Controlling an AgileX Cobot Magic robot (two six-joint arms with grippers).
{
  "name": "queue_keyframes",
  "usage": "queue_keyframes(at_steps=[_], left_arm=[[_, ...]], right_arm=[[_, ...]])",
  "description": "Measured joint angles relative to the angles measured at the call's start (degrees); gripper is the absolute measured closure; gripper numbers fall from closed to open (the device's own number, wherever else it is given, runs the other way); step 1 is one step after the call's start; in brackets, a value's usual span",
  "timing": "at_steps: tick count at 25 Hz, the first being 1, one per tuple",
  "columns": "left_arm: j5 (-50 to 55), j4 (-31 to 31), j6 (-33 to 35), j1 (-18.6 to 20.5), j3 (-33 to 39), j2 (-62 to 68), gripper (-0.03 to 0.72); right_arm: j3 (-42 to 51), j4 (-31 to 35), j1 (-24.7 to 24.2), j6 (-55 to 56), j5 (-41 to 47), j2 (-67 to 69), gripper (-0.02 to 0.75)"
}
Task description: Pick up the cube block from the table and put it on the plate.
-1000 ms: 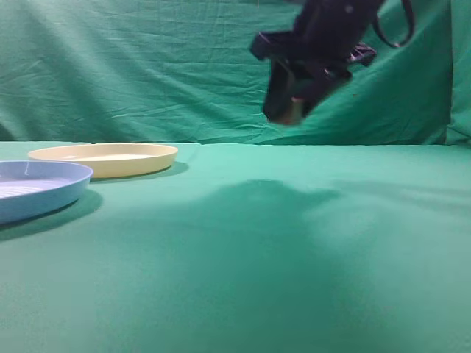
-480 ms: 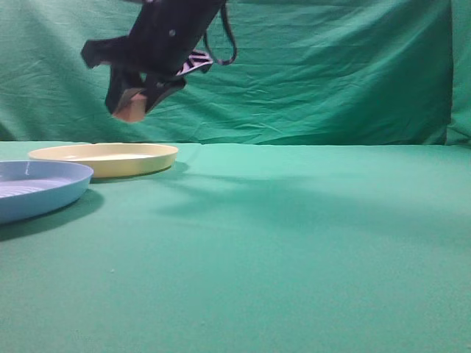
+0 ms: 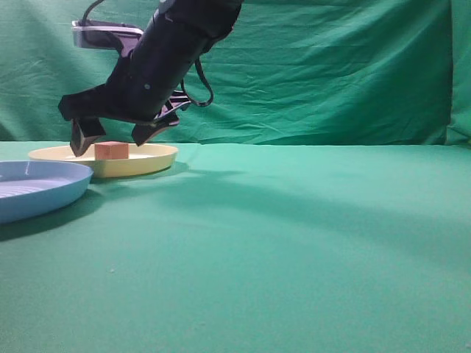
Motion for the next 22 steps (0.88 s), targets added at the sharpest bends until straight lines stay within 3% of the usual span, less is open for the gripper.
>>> queue_keyframes(at_steps=[2, 5, 8, 10, 14, 19, 22], left_arm=[[0.0, 0.0, 0.0, 0.0, 0.0, 0.0, 0.688], [0.0, 0.0, 0.0, 0.0, 0.0, 0.0, 0.688], [0.0, 0.0, 0.0, 0.0, 0.0, 0.0, 0.688], [0.0, 0.0, 0.0, 0.0, 0.0, 0.0, 0.688], [0.0, 0.0, 0.0, 0.0, 0.0, 0.0, 0.688], [0.0, 0.0, 0.0, 0.0, 0.0, 0.0, 0.688], [0.0, 0.0, 0.0, 0.0, 0.0, 0.0, 0.688]], right_arm=[[-0.08, -0.72, 0.0, 0.0, 3.7, -2.1, 0.076], [-0.08, -2.54, 0.0, 0.0, 10.93, -7.55, 0.092], [-0.4, -3.02, -0.54, 1.41, 20.12, -14.3, 0.346], [-0.52, -3.06, -1.65, 7.42, 26.58, -18.38, 0.561], [-0.66, -4.09, -5.3, 18.09, 38.12, -24.42, 0.738], [-0.55, -12.74, -6.52, 22.49, 48.29, -31.52, 0.738], [3.51, -16.12, -6.52, 23.64, 49.44, -38.41, 0.738]])
